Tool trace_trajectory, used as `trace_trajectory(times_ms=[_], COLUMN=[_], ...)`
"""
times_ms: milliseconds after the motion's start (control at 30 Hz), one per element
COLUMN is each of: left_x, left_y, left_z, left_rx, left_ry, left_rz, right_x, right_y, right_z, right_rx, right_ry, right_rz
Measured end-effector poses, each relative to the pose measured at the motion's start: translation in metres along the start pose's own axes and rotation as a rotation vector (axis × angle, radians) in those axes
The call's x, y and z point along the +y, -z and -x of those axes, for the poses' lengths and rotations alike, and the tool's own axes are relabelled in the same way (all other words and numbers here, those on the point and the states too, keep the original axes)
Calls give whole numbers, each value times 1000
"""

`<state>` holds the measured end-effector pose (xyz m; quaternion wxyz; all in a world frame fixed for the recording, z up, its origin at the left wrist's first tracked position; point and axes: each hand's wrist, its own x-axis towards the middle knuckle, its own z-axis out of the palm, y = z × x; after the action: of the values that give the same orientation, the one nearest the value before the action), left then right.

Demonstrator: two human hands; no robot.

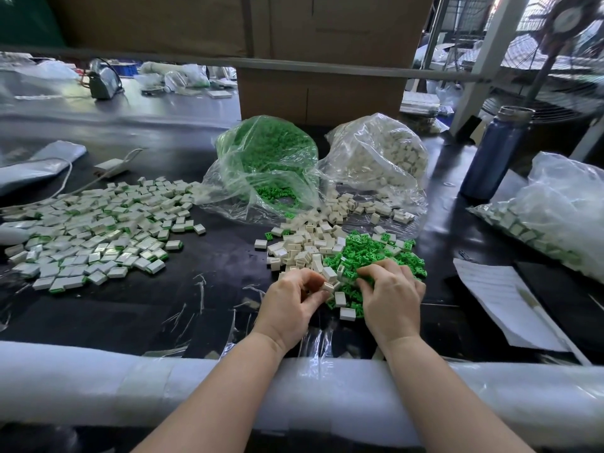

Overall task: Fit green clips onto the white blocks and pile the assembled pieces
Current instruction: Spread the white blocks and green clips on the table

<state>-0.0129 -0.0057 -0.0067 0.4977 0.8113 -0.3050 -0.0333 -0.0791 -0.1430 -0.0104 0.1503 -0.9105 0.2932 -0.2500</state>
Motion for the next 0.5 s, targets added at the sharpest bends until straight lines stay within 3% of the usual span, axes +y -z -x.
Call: trace_trajectory(times_ms=[500], left_x=[-1], left_y=[0], left_z=[0], left_rx=[-5], left_ry=[-23], left_rz=[-7], right_x=[0], right_y=[-2], right_z=[-1], right_rx=[19], right_ry=[16], right_rz=[-20])
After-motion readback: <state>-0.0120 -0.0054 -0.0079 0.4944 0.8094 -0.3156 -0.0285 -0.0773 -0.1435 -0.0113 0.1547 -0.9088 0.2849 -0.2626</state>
